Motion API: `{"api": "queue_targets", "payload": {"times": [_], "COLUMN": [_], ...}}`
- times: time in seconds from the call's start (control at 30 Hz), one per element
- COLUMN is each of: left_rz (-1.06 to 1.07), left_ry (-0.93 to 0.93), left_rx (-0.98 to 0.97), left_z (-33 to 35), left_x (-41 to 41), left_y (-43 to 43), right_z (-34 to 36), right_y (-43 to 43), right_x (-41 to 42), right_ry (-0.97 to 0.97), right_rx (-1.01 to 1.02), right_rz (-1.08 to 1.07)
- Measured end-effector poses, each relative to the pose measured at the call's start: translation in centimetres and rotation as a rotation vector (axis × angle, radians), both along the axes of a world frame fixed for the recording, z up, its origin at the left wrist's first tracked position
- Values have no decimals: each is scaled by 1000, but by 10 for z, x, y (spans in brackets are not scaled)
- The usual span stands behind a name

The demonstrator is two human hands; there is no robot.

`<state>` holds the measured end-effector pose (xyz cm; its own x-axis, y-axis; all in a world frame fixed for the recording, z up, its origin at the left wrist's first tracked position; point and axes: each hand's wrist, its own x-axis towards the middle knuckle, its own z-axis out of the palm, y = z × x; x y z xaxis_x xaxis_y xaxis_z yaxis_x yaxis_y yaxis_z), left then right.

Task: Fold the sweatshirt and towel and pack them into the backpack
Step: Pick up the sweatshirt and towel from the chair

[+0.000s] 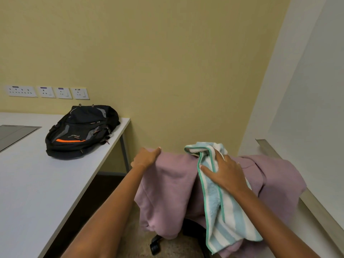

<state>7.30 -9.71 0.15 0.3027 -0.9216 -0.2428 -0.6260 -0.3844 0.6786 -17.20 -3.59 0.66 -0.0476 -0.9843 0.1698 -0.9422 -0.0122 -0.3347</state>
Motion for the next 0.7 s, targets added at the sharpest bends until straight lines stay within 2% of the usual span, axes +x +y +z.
{"api": "queue_targets", "payload": {"times": [0.27,0.43,0.53,0.7], "left_rz": [157,169,110,-129], "left_ry": [74,115,128,149], "left_rx": [-199,-370,-529,-808], "left_z": [2,34,85,155], "left_x": [6,4,-15,-72], "left_y": [-8,-19,-20,11], "right_z": [-7,-6,-5,-7], "right_y": [-1,-1,-1,-2], "right_x": [6,7,8,10], "right_ry": [27,17,30,16], "right_rx": [-73,-103,-99,-114], "right_rz": [-34,-31,-30,-22]}}
